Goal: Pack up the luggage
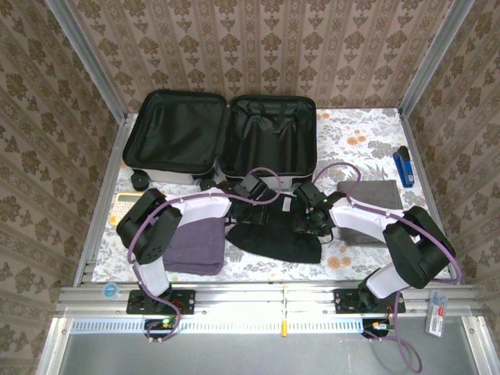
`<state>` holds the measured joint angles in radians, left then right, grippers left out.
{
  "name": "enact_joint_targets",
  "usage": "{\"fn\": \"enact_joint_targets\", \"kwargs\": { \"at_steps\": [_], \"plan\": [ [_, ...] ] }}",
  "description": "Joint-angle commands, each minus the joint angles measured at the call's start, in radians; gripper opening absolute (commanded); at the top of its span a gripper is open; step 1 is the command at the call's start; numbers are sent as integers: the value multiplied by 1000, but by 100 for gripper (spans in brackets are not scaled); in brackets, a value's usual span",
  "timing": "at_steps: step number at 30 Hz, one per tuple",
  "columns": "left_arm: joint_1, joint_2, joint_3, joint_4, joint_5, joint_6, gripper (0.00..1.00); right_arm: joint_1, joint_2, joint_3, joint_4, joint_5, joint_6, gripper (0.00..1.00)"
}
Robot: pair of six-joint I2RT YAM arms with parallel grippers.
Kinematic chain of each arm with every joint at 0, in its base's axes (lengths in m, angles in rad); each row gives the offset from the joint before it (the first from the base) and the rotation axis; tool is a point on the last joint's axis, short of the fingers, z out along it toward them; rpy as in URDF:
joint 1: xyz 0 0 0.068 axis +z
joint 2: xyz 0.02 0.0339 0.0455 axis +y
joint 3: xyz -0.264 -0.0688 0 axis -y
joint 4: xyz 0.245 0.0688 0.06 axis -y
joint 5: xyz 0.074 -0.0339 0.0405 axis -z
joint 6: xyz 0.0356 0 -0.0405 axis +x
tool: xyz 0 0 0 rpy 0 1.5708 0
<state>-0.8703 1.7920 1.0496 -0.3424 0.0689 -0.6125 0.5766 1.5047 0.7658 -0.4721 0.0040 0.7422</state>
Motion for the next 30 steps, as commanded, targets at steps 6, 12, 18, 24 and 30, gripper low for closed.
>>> {"fn": "enact_joint_targets", "kwargs": {
  "at_steps": [6,12,18,24,30],
  "plan": [
    [-23,-41,-47,12,85,24,11,11,4,-1,78,-52,-12,4],
    [-24,-133,-39,-14,91,53,0,11,-53,47,-17,-37,-80,0],
    [-19,-247,65,-132,99,98,0,6,-154,190,-212,-29,-155,0],
    [65,-269,203,-238,161,155,0,-15,-133,407,-353,-31,-230,0],
    [177,-230,381,-279,192,191,0,-96,-41,624,-368,-80,-304,0]
  ]
}}
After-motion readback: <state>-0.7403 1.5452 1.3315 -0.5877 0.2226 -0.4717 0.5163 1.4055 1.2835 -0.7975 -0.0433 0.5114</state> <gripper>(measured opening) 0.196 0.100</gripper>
